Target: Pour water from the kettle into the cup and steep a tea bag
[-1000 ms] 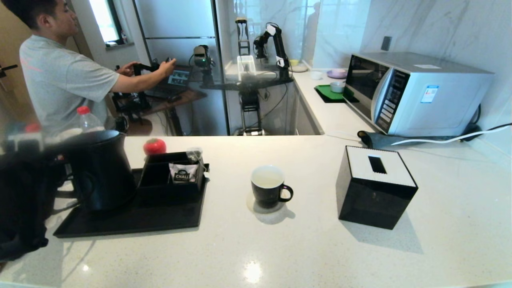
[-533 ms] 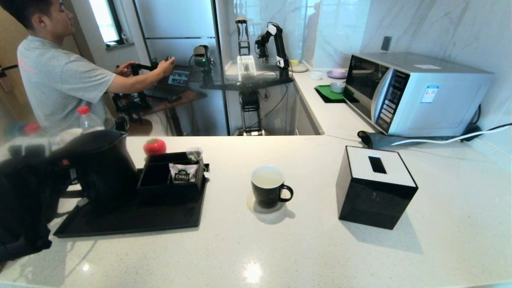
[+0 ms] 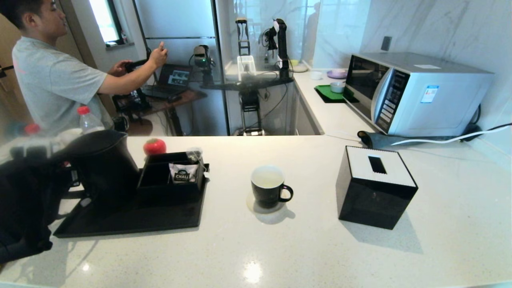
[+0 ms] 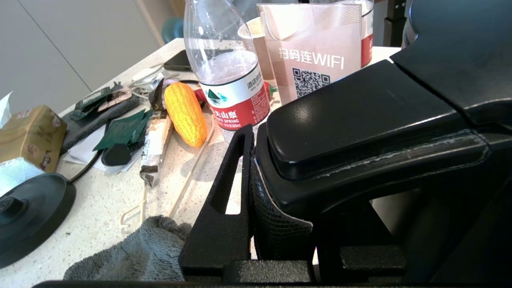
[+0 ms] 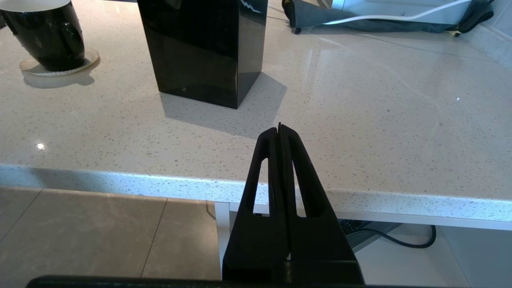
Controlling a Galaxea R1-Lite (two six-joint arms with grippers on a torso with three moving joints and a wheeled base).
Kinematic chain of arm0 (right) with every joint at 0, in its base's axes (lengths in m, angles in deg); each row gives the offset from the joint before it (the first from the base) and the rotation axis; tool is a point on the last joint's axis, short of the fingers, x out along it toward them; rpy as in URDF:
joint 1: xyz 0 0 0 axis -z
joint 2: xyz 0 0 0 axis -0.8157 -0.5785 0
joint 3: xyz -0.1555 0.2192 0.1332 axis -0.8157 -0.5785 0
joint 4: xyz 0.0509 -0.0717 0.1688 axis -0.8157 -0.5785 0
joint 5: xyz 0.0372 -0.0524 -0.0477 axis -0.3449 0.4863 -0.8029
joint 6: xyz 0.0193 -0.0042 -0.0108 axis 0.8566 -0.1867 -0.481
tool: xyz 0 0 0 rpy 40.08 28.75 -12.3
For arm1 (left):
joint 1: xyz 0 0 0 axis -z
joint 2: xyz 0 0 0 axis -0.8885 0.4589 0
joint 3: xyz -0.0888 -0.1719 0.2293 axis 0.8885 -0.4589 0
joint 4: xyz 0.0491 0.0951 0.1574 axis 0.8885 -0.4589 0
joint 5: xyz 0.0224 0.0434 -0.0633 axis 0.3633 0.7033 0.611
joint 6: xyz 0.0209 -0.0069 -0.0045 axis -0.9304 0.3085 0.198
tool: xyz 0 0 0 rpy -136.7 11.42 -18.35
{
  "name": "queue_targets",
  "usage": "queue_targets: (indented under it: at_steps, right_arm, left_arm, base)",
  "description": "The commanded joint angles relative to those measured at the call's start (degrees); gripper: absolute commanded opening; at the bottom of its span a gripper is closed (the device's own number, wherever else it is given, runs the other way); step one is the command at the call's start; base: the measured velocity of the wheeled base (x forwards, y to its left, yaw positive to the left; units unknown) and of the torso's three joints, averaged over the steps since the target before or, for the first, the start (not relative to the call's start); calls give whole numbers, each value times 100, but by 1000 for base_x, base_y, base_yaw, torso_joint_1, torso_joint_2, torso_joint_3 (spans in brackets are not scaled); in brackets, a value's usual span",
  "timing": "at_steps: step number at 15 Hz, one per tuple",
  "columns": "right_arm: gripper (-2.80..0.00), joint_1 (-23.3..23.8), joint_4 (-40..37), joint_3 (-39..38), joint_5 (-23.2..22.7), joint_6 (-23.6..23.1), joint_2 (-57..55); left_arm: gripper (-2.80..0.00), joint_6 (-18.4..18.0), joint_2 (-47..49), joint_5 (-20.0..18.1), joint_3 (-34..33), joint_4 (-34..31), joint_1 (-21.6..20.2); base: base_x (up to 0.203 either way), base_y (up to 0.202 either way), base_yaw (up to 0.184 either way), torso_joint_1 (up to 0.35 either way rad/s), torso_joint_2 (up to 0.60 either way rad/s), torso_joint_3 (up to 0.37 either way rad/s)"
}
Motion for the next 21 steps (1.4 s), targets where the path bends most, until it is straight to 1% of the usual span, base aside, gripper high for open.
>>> queue_targets:
  at_steps: [1,5,10,18,21]
  right_arm:
    - [-280,-2,1,0,-3,-5,-7]
    - [-280,-2,1,0,-3,-5,-7]
    - [-280,-2,1,0,-3,-5,-7]
    - [-280,-2,1,0,-3,-5,-7]
    - [-280,-2,1,0,-3,-5,-7]
  left_arm:
    - [0,-5,9,11,-9,274,-3]
    - [0,-5,44,11,-25,274,-20]
    - [0,-5,-17,10,-308,274,-3]
    - [0,13,-506,-29,-1116,274,-3]
    - [0,107,-888,-155,-1552,274,-6]
  base:
    - [0,0,0,0,0,0]
    - [0,0,0,0,0,0]
    - [0,0,0,0,0,0]
    - [0,0,0,0,0,0]
    - [0,0,0,0,0,0]
